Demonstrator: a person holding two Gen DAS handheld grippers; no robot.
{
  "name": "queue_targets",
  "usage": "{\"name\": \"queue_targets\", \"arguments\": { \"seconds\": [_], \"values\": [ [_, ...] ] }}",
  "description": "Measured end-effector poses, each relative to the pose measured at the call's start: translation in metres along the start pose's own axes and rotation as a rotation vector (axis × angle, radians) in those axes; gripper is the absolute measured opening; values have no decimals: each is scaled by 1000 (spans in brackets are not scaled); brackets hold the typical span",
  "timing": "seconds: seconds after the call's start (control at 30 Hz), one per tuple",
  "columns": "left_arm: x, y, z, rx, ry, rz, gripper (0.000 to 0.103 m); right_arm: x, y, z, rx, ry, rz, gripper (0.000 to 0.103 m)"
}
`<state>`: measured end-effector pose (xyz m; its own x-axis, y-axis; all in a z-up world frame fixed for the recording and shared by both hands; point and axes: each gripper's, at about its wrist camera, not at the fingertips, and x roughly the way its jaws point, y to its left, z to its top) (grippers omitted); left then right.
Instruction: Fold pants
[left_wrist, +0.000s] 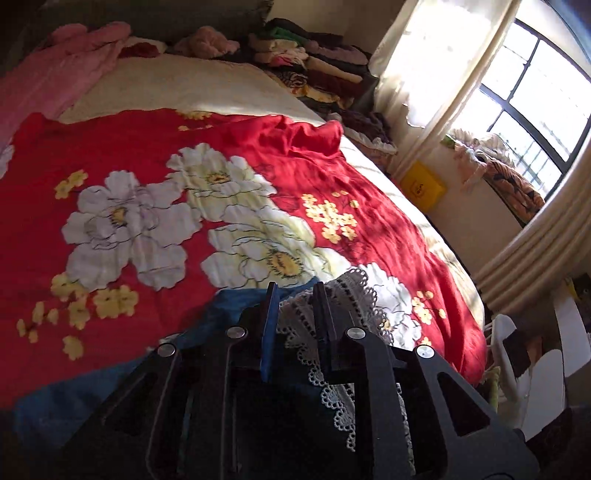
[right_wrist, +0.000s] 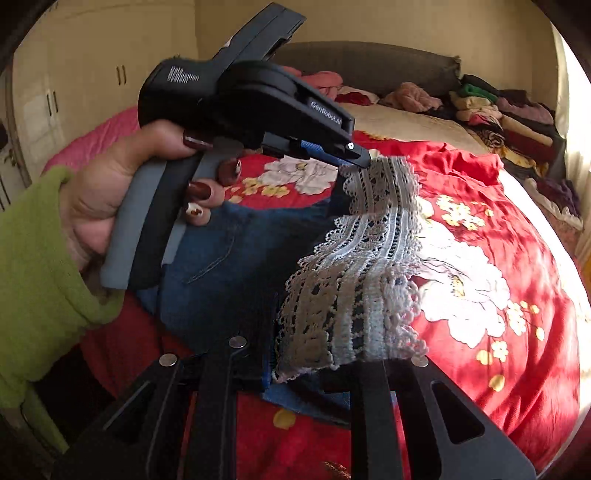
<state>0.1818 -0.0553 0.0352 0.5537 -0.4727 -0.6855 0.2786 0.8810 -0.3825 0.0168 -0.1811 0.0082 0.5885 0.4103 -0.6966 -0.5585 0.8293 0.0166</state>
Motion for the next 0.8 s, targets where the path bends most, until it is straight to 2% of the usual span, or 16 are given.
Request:
{"name": "queue_targets", "arguments": {
  "seconds": [0.1,0.17,0.23,0.33,0.43,0.53,0.6,0.8],
  "values": [
    [-26,35,-9,-112,-33,27,23,13,26,0,-77,19,-3,19],
    [-46,55,-15,-167,-64,46,26,17,41,-1,-137,16,-4,26],
    [-60,68,-23,-205,-80,44,33,19,55,-3,-198,4,9,38],
    [-75,79,-38,-232,-83,37,39,17,75,-8,-283,-20,20,54],
    [-78,80,-52,-235,-63,33,48,10,85,-12,-324,-41,77,56],
    [-76,79,-61,-225,-36,39,55,-5,76,-11,-266,-58,135,62],
    [-74,78,-61,-217,-25,40,59,-14,59,-9,-195,-74,143,65],
    [-50,65,-54,-193,20,34,68,-27,-17,-5,63,-101,14,67]
  ]
}}
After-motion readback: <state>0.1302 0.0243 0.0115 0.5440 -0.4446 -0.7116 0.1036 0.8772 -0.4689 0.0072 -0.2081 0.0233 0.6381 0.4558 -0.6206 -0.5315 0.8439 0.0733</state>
